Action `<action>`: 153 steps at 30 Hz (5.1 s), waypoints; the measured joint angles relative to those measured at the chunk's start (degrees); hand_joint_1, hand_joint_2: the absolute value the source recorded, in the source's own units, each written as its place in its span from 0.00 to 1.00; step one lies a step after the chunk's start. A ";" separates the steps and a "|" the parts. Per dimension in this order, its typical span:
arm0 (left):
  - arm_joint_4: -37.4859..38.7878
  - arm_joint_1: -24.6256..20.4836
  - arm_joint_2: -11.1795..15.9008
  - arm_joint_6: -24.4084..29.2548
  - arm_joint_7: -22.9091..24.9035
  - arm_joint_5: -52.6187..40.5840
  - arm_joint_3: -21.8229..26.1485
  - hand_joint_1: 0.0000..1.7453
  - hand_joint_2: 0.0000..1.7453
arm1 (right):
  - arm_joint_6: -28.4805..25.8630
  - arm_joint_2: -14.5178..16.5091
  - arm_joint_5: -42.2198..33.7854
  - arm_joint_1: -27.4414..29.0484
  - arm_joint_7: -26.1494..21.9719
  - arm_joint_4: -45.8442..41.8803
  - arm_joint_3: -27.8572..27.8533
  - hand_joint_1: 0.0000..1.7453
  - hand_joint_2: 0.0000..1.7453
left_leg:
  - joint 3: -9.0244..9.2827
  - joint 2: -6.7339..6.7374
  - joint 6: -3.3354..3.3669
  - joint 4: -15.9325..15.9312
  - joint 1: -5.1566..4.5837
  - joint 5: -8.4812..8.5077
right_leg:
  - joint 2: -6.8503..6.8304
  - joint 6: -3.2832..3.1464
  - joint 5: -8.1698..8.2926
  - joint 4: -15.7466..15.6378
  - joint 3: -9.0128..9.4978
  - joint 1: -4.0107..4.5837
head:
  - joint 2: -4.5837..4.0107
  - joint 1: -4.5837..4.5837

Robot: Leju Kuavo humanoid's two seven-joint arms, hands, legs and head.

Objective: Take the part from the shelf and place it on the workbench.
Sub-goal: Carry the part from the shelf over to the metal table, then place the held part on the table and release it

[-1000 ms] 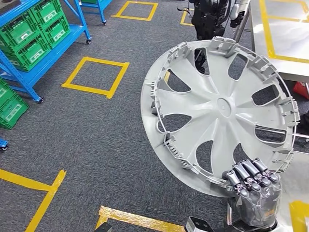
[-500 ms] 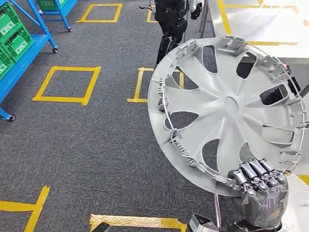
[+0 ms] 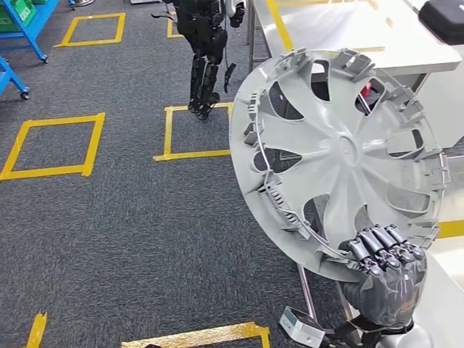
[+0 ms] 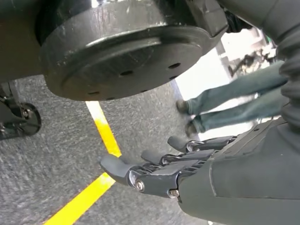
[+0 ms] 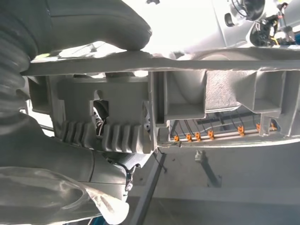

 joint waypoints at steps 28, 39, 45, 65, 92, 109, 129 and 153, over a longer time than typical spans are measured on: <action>0.01 1.76 -0.54 4.72 -6.44 -1.24 0.13 0.00 1.00 | 0.01 -4.86 -0.02 -1.94 4.34 1.54 4.57 1.00 1.00 | 0.34 -0.96 -0.51 1.13 0.14 -0.83 | -0.50 -0.39 -0.43 -0.15 1.02 -0.08 | 0.00 0.27; 0.01 2.10 -0.88 4.15 -6.58 -1.18 0.16 0.00 1.00 | 0.01 -6.02 0.02 -2.23 4.03 2.32 5.27 1.00 1.00 | 0.95 7.04 0.37 -0.94 0.19 -0.39 | -7.73 1.86 -4.22 10.55 -4.53 -0.22 | 0.00 0.77; 0.01 2.01 -0.66 4.02 -6.58 -1.27 0.27 0.00 1.00 | 0.01 -6.10 -0.02 -2.46 3.55 2.43 5.29 1.00 1.00 | 1.25 9.87 -1.05 0.07 -0.59 -1.49 | -10.51 0.10 -1.61 0.02 1.57 0.14 | 0.01 0.67; 0.03 1.66 -0.84 3.14 -6.50 -1.87 0.37 0.00 1.00 | 0.01 -6.10 -0.01 -4.07 2.95 4.24 5.38 1.00 1.00 | 1.00 3.38 0.77 -1.23 0.35 -0.19 | -6.05 1.00 -5.29 8.81 -4.63 0.08 | 0.00 0.73; 0.05 1.77 -0.67 2.88 -6.45 -1.77 0.43 0.00 1.00 | 0.01 -6.12 -0.03 -5.31 5.91 6.40 6.54 1.00 1.00 | 0.53 -1.30 -0.13 1.12 0.22 -1.26 | -0.14 -0.24 -0.68 -0.06 0.71 -0.19 | 0.00 0.08; 0.04 1.77 -0.47 2.19 -6.51 -1.27 0.63 0.00 1.00 | -0.01 -7.26 -0.05 -6.98 9.93 8.23 9.28 1.00 1.00 | 1.61 8.57 -1.28 0.41 -0.07 -2.48 | -9.49 -0.06 -1.15 -0.51 1.35 0.03 | 0.00 0.77; 0.06 1.90 -0.65 2.01 -6.80 -0.73 0.83 0.00 1.00 | 0.01 -10.69 -0.03 -11.21 18.23 11.17 15.74 1.00 1.00 | 0.08 2.49 -0.69 0.38 -0.31 -0.98 | -3.84 -0.28 -0.20 -0.58 0.56 0.13 | 0.00 0.73; 0.06 1.92 -0.49 1.97 -6.72 -0.13 0.95 0.00 1.00 | 3.95 -19.94 -0.13 -20.34 40.64 18.45 28.53 1.00 1.00 | -0.05 2.49 -0.44 0.41 -0.20 -0.82 | -3.85 -0.02 0.01 -0.64 0.42 0.16 | 0.00 0.70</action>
